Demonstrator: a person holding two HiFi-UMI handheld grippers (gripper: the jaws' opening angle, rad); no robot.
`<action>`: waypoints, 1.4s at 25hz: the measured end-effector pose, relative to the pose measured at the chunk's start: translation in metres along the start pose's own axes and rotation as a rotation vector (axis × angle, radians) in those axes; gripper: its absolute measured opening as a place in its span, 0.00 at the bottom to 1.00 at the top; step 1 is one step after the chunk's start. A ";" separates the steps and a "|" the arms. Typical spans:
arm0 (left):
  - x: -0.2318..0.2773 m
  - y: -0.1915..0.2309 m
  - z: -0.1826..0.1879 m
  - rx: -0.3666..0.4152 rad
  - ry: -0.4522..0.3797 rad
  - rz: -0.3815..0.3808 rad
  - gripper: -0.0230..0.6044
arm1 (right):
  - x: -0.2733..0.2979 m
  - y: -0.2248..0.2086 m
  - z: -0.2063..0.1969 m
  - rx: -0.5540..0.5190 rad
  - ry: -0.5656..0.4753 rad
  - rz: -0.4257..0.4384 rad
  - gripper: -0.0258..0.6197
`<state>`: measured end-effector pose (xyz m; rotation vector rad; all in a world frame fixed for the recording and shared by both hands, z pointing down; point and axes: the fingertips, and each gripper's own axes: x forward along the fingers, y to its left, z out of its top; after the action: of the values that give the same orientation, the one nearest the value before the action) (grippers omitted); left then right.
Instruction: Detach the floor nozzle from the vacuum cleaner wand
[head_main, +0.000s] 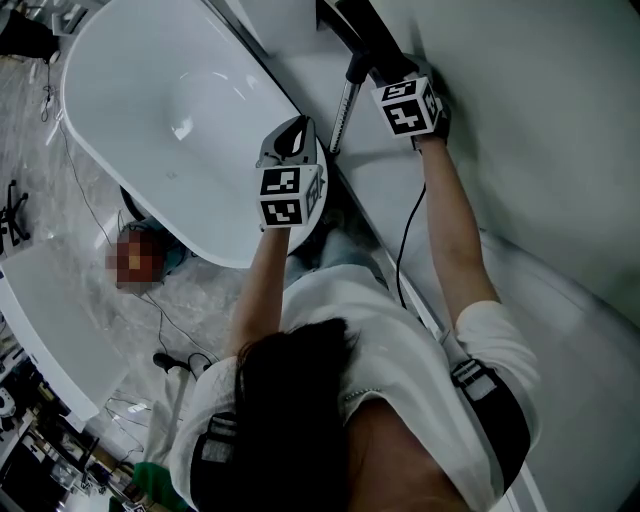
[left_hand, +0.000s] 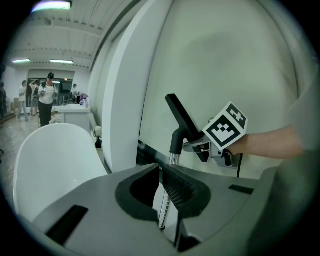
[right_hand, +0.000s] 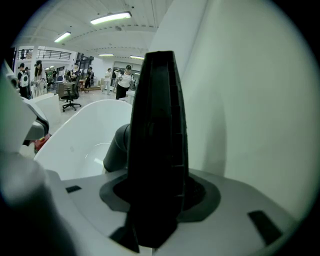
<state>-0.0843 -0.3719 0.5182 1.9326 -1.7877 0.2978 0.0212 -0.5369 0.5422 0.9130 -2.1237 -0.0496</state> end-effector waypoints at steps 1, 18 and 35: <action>0.003 -0.001 -0.002 -0.001 0.007 -0.007 0.05 | -0.002 0.001 0.000 0.000 -0.003 0.000 0.37; 0.051 -0.048 -0.027 0.080 0.113 -0.217 0.38 | -0.051 0.007 -0.004 -0.004 -0.048 -0.030 0.37; 0.086 -0.089 -0.045 0.203 0.121 -0.371 0.42 | -0.095 0.024 -0.013 0.006 -0.085 -0.077 0.37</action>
<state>0.0202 -0.4229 0.5790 2.2849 -1.3309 0.4685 0.0555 -0.4560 0.4957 1.0121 -2.1670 -0.1236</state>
